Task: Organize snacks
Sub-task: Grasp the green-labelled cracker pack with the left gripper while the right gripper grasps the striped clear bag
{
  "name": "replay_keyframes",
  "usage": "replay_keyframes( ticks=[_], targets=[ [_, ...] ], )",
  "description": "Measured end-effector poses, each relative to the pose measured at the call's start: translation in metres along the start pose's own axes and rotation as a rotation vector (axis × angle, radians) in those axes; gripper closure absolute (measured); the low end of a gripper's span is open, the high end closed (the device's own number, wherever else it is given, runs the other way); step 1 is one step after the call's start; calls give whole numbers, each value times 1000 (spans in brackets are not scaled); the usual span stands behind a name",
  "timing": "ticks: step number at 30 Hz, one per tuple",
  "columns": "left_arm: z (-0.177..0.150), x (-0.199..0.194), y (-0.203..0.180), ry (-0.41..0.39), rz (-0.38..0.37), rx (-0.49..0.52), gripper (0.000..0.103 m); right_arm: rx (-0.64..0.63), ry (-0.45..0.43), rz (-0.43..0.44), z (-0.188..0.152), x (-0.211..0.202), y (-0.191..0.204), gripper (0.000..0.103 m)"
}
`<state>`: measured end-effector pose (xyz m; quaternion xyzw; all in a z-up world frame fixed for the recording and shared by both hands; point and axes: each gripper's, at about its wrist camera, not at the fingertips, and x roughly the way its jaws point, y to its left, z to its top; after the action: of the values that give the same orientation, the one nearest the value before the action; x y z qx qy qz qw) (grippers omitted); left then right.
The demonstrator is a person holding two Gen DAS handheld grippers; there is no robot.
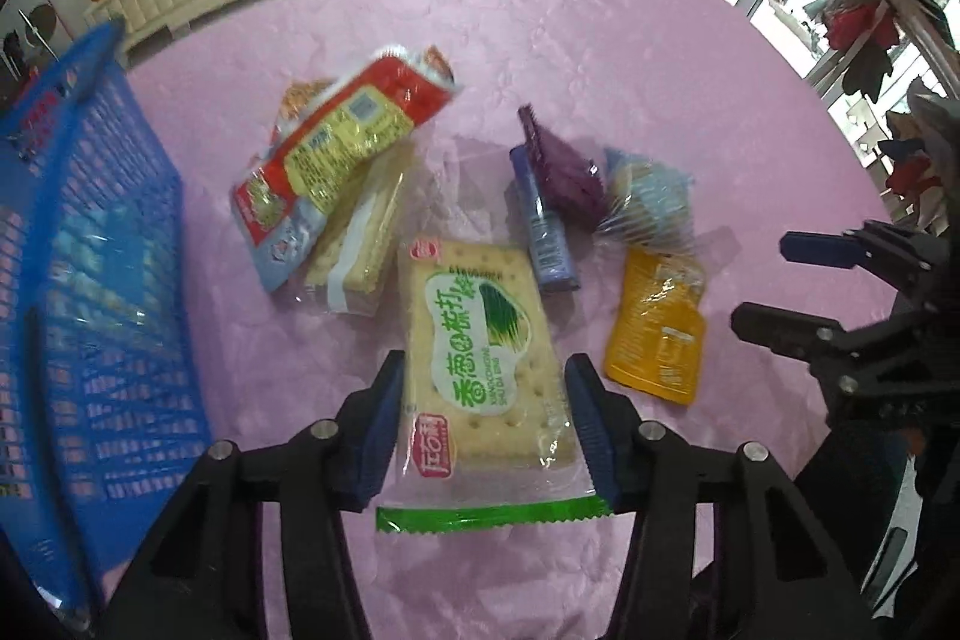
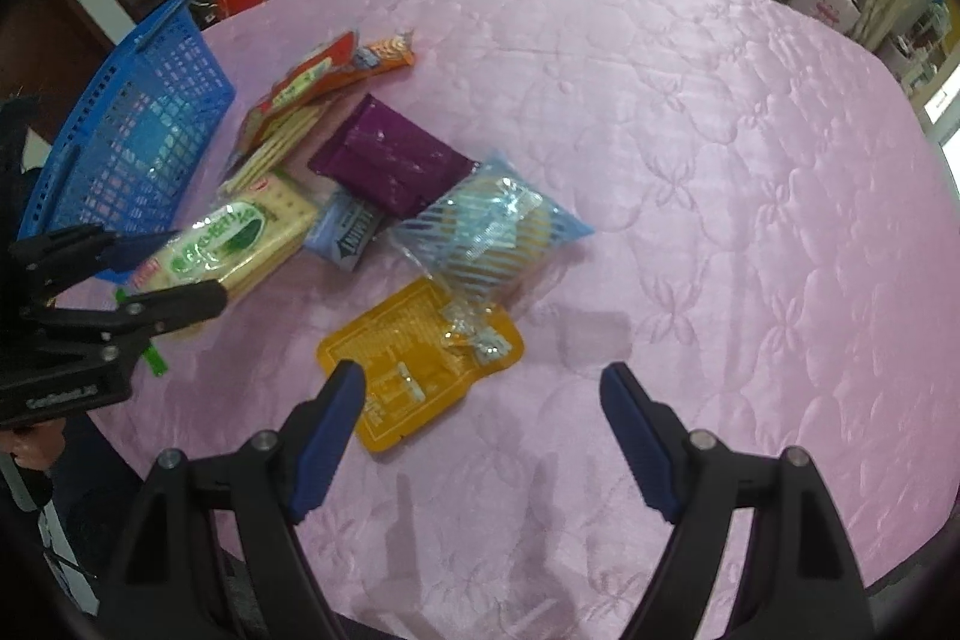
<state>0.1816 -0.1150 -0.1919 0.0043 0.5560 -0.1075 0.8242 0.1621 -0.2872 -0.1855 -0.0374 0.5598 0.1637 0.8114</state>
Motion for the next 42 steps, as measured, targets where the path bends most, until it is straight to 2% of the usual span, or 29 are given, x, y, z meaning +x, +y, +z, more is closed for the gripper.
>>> replay_keyframes(
  ticks=[4,10,17,21,25,30,33,34,36,37,39,42],
  targets=[
    [-3,-23,-8,-65,4,13,54,-70,-3,-19,7,-1,2,19],
    [8,-41,-1,-141,21,16,54,-159,-9,-25,26,4,0,19],
    [21,-31,-6,-158,32,13,54,-299,5,-46,44,19,5,19],
    [23,-16,-8,-149,40,5,54,-350,46,-2,53,36,5,19],
    [25,-6,-12,-153,40,8,55,-383,72,-9,58,50,4,19],
    [28,-5,-17,-158,44,22,55,-361,97,87,66,64,-2,19],
    [30,-3,-18,-156,47,19,55,-372,104,116,68,69,-3,19],
    [30,-2,-17,-154,47,19,55,-376,99,114,68,70,-2,21],
    [29,-1,-17,-155,48,16,55,-379,91,102,70,70,1,33],
    [28,-2,-17,-156,44,15,55,-374,83,97,71,68,1,35],
    [26,-4,-17,-163,42,12,55,-355,61,96,69,60,2,46],
    [20,-10,-14,-172,31,-4,55,-344,47,89,65,49,6,46]
  ],
)
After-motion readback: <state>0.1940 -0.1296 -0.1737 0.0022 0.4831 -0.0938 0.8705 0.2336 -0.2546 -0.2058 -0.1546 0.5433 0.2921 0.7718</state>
